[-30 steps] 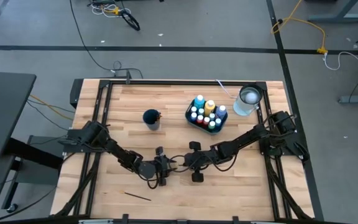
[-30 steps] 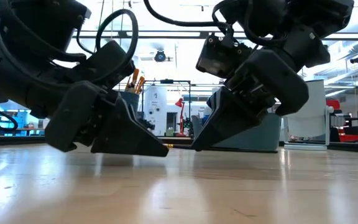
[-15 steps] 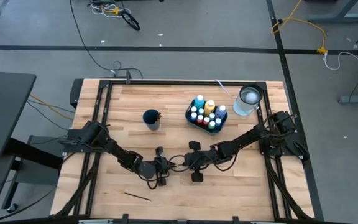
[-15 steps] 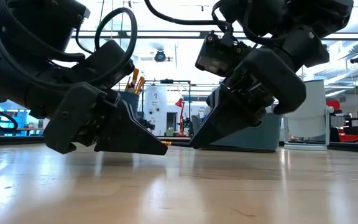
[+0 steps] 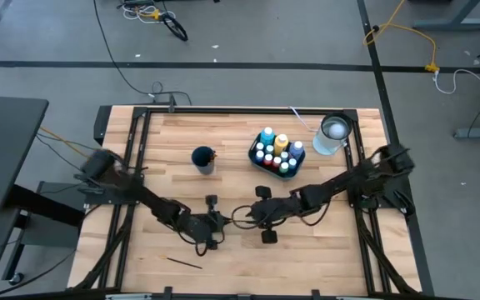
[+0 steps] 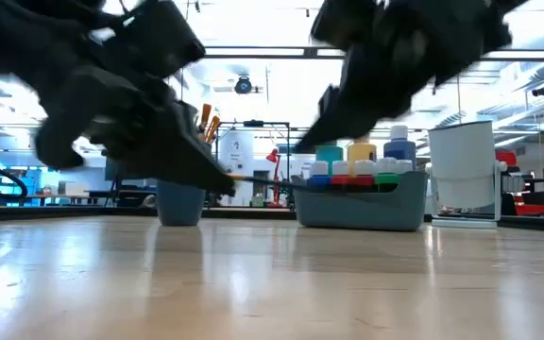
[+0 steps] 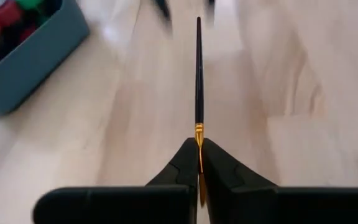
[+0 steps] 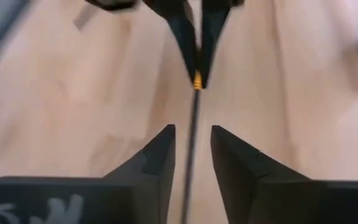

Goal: Pick & Place Paint Supplies
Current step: Put the gold paintbrush into the blue cup

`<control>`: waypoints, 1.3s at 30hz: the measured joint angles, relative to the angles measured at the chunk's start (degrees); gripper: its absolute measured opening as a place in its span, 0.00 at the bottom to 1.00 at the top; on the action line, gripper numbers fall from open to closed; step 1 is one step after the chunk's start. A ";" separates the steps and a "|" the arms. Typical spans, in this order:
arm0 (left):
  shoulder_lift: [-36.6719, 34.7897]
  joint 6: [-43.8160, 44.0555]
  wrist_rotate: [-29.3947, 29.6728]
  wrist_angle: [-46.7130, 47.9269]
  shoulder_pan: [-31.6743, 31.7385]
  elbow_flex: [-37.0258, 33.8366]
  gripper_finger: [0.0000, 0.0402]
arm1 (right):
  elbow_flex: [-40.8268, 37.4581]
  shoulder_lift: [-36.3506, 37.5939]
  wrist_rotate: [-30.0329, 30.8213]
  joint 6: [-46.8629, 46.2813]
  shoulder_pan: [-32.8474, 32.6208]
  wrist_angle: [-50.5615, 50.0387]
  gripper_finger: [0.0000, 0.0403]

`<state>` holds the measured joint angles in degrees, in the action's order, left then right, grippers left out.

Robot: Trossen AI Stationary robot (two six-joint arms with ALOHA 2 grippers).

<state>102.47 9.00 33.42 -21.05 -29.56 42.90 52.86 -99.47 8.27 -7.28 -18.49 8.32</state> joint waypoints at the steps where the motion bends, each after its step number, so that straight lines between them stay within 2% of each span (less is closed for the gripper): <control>1: -2.05 0.53 -0.10 6.32 -0.01 1.32 0.02 | 0.00 1.79 0.01 0.54 -0.23 -0.31 0.28; 7: -13.48 -2.43 -0.17 39.91 -0.71 13.51 0.02 | 0.02 10.78 3.13 2.17 -1.41 -1.87 0.34; 10: -16.48 -7.43 0.24 57.29 -0.71 22.41 0.02 | 0.03 13.13 5.01 2.39 -1.64 -1.88 0.34; 13: -17.63 -14.01 3.91 73.07 -0.62 30.62 0.02 | 0.00 13.83 4.87 3.53 -1.66 -1.54 0.34; 17: -17.49 -18.33 9.71 89.17 0.86 39.80 0.02 | 0.02 13.49 4.87 3.92 -1.65 -2.06 0.33; 21: -17.48 -22.94 12.49 100.51 3.75 45.96 0.02 | -0.01 13.30 4.84 3.99 -1.65 -3.35 0.34; 25: -17.49 -24.42 13.91 111.20 8.08 50.45 0.02 | 0.00 13.30 4.85 3.74 -1.65 -3.59 0.34; 32: -18.82 -31.84 13.47 111.17 16.62 50.99 0.02 | 0.00 13.30 4.82 3.93 -1.56 -3.61 0.33; 37: -18.55 -33.11 4.71 111.14 22.60 50.90 0.02 | 0.00 13.30 4.81 4.25 -1.56 -4.00 0.33; 39: -18.08 -33.71 3.42 111.09 24.33 50.90 0.02 | 0.00 13.30 4.81 4.98 -1.56 -3.87 0.33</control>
<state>84.38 -24.71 36.83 90.05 -5.23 93.80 52.86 -86.17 13.08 -2.29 -20.05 4.46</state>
